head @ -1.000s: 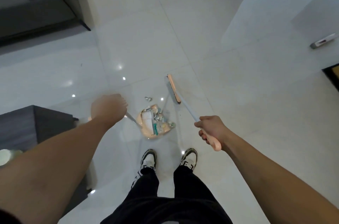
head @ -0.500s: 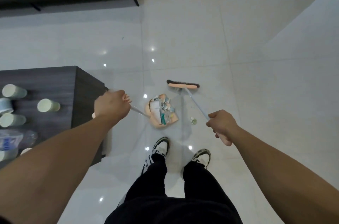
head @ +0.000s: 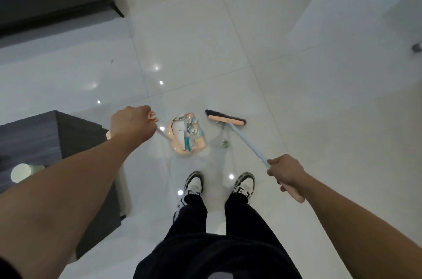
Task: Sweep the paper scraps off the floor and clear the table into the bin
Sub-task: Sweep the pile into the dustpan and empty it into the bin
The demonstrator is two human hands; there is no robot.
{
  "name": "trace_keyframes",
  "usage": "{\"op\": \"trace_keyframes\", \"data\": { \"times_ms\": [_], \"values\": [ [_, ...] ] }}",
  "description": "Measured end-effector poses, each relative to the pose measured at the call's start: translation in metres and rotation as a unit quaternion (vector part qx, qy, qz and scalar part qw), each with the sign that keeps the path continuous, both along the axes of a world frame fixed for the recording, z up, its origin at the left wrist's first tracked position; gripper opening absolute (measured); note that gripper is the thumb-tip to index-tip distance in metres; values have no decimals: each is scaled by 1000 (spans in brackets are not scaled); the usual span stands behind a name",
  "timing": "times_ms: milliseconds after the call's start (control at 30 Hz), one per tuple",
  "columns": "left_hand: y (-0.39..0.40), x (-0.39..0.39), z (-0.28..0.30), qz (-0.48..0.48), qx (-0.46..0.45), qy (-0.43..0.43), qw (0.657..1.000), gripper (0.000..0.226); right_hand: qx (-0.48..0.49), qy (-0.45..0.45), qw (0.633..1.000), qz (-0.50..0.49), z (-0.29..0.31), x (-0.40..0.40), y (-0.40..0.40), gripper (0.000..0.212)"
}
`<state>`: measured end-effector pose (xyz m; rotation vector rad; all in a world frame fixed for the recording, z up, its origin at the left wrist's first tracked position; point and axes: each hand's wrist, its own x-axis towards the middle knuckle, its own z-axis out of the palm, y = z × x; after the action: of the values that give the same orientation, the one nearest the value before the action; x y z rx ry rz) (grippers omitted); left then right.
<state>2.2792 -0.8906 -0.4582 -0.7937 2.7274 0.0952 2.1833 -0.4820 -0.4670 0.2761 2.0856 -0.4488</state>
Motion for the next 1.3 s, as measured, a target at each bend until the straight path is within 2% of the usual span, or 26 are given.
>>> {"op": "trace_keyframes", "data": {
  "times_ms": [167, 367, 500, 633, 733, 867, 933, 1067, 1167, 1300],
  "values": [
    [12, -45, 4, -87, -19, 10, 996, 12, 7, -17, 997, -77, 19, 32, 40, 31],
    [6, -71, 11, -129, -28, 22, 991, 17, -65, 1, 980, -186, 34, 59, 54, 35],
    [-5, -62, 12, -147, -28, 4, 989, 21, -69, 13, 975, -212, 27, 63, 39, 30],
    [-9, -46, 12, -140, -10, 9, 990, 23, -82, 14, 967, -243, 19, 58, 13, 6],
    [-7, -29, 7, -150, -9, 3, 989, 21, -97, -14, 951, -293, 10, 60, -5, 21],
    [11, -6, -6, -149, -2, 0, 989, 16, -109, -52, 951, -286, 3, 75, -30, 17],
    [14, -4, -9, -145, 1, -7, 989, 12, -127, -64, 941, -308, 3, 84, -38, 7],
    [13, -8, -9, -141, 1, -3, 990, 13, -172, -103, 916, -347, 11, 83, -35, 39],
    [11, -9, -10, -138, 2, 0, 990, 13, -178, -95, 927, -317, 21, 73, -34, 47],
    [11, -7, -12, -142, -5, 9, 990, 12, -162, -31, 945, -283, 12, 68, -54, 58]
  ]
}}
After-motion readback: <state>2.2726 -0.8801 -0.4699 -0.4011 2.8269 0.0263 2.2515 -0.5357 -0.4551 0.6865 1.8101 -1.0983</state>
